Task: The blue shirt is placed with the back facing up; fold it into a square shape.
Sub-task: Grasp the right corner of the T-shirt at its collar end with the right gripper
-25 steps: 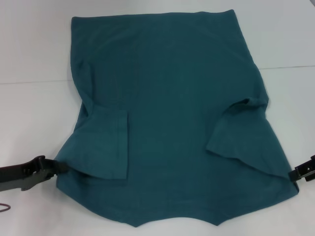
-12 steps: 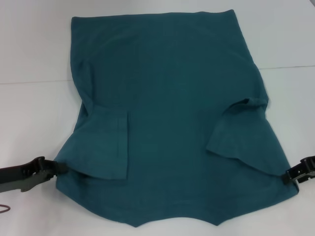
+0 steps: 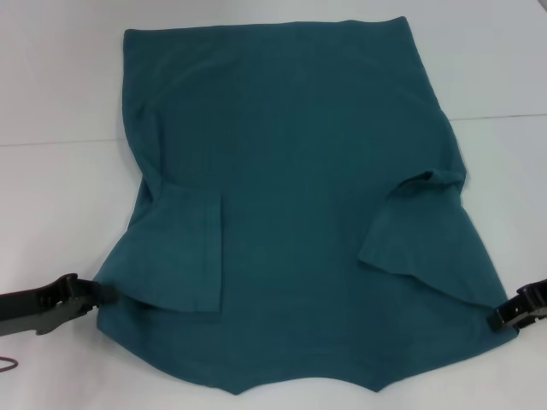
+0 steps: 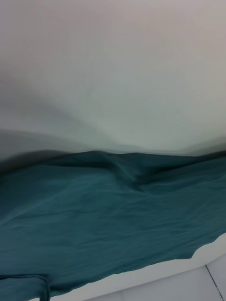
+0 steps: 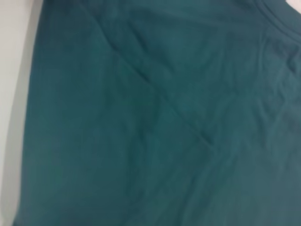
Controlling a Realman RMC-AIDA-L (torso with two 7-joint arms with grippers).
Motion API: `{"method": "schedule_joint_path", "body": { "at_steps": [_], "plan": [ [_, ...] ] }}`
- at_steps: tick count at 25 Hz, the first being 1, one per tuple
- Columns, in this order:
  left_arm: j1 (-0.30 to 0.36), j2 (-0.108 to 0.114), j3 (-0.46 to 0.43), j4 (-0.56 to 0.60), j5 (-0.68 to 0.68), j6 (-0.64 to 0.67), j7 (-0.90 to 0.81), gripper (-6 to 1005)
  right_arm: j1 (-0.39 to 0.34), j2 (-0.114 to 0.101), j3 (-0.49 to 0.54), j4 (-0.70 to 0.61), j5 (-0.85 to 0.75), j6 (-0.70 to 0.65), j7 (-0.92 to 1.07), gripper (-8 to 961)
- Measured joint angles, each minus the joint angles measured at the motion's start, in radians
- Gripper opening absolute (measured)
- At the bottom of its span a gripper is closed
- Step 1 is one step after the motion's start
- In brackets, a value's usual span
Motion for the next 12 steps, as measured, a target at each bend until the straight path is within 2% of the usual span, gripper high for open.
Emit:
{"method": "schedule_joint_path", "body": {
  "at_steps": [4,12],
  "plan": [
    [0.000,0.000,0.000,0.000,0.000,-0.001,0.000,33,0.006,0.011,0.006,-0.006,-0.023,0.006,0.001,512],
    [0.000,0.000,-0.001,-0.011,0.000,-0.005,0.001,33,0.006,0.013,0.003,-0.004,-0.023,0.018,0.002,508]
  ]
}}
